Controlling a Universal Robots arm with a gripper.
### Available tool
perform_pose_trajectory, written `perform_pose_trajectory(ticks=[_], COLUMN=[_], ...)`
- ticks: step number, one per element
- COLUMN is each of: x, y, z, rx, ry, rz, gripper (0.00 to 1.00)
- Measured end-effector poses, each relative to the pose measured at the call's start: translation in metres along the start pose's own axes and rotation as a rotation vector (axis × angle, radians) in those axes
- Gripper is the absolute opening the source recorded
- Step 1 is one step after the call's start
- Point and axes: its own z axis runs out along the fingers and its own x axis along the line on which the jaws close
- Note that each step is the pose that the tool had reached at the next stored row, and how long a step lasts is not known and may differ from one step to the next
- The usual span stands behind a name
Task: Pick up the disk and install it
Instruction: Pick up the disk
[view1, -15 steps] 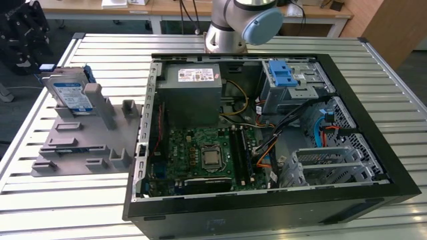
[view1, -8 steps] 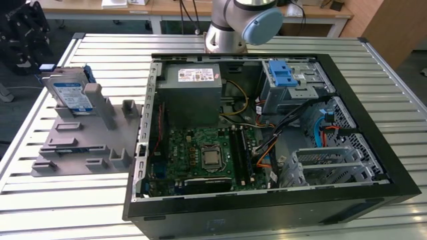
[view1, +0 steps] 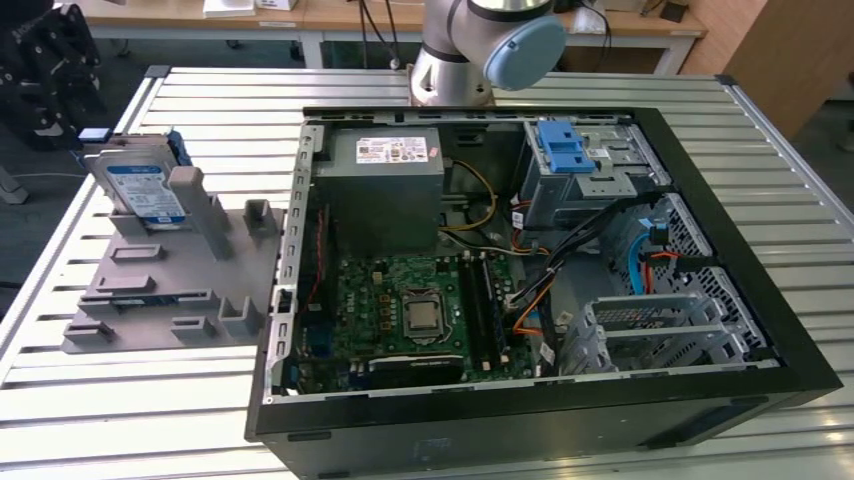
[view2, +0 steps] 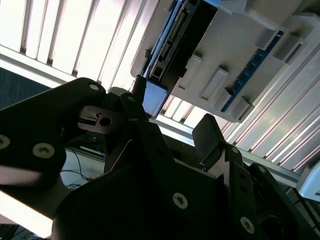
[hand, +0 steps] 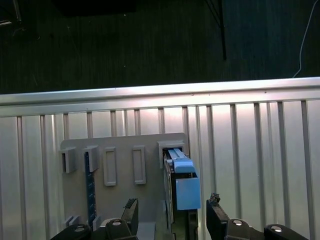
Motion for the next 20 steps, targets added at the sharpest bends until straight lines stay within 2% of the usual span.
perform_pose_trajectory(ticks=[20], x=[0.0000], y=[0.0000], z=[0.0062], rx=[-0.0001], ry=[0.0001], rz=[0.000], gripper=[0.65])
